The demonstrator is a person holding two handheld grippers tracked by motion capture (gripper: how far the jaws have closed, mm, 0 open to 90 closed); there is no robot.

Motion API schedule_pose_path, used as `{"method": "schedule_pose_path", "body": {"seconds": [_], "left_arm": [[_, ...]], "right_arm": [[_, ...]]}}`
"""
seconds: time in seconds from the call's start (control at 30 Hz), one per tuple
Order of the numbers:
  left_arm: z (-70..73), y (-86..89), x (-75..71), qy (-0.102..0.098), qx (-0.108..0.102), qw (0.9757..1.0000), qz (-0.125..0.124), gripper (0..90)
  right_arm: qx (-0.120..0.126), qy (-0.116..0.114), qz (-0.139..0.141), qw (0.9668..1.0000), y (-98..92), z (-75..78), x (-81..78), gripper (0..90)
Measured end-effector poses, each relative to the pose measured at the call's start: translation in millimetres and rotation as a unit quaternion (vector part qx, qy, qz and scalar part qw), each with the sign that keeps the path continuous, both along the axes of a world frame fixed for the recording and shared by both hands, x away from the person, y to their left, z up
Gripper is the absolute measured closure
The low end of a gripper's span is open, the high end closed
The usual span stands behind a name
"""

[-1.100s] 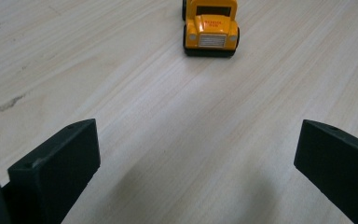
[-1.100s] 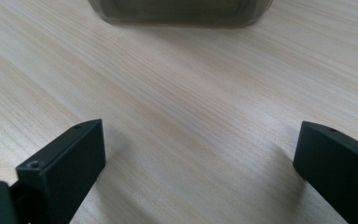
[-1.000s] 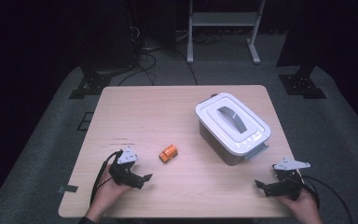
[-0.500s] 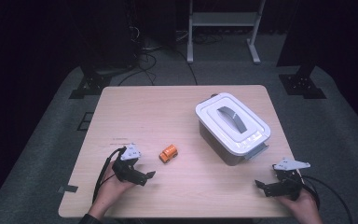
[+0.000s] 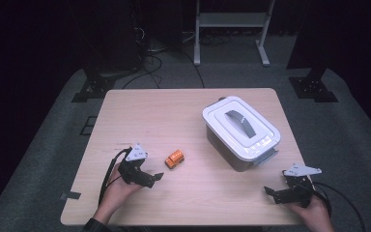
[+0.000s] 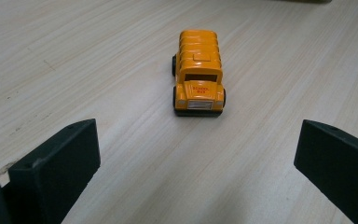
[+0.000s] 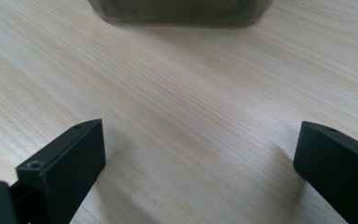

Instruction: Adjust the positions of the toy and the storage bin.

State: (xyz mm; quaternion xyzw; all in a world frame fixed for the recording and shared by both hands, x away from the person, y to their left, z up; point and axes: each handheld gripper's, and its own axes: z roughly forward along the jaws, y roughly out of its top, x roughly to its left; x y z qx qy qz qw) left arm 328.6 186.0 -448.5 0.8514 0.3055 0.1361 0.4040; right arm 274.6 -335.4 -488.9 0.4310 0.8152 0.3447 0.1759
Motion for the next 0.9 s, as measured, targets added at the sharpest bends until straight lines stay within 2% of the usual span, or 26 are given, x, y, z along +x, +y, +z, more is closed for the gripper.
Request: {"method": "schedule_pose_path", "body": {"seconds": [0.13, 0.17, 0.43, 0.77, 0.9], "left_arm": [[-0.6, -2.2, 2.7, 0.003, -0.005, 1.0000, -0.001, 0.0], [0.1, -4.3, 4.4, 0.005, 0.001, 1.0000, -0.002, 0.0], [4.0, -13.3, 10.5, 0.001, 0.005, 1.0000, -0.005, 0.0], [1.4, -23.4, 18.1, 0.006, -0.007, 0.9999, -0.009, 0.0], [2.5, -28.6, 22.8, 0.005, -0.001, 0.9999, -0.011, 0.0]], "right_arm": [[0.000, 0.000, 0.000, 1.0000, 0.0, 0.0, 0.0, 1.1], [0.000, 0.000, 0.000, 1.0000, 0.0, 0.0, 0.0, 1.1], [0.000, 0.000, 0.000, 1.0000, 0.0, 0.0, 0.0, 1.1], [0.000, 0.000, 0.000, 1.0000, 0.0, -0.1, 0.0, 1.1], [0.000, 0.000, 0.000, 1.0000, 0.0, -0.1, 0.0, 1.1]]}}
